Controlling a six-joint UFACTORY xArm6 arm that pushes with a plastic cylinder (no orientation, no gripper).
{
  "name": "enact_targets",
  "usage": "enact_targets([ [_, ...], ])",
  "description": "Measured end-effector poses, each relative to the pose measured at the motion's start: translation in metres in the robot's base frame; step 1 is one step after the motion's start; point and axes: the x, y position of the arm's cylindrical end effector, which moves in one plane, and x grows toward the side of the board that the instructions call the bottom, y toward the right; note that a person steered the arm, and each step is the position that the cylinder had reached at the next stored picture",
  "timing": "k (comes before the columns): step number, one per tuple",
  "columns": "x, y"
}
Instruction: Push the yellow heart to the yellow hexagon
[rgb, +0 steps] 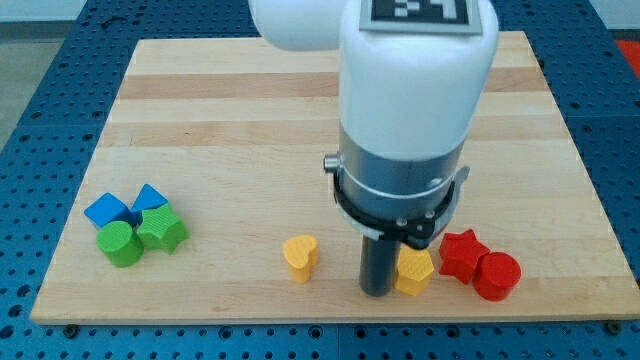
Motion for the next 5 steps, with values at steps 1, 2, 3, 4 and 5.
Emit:
enact_targets([
  [1, -0.005, 0.038],
  [2, -0.006, 0.057],
  [3, 0.003, 0.034],
  [4, 0.028, -0.001],
  [5, 0.029, -0.015],
])
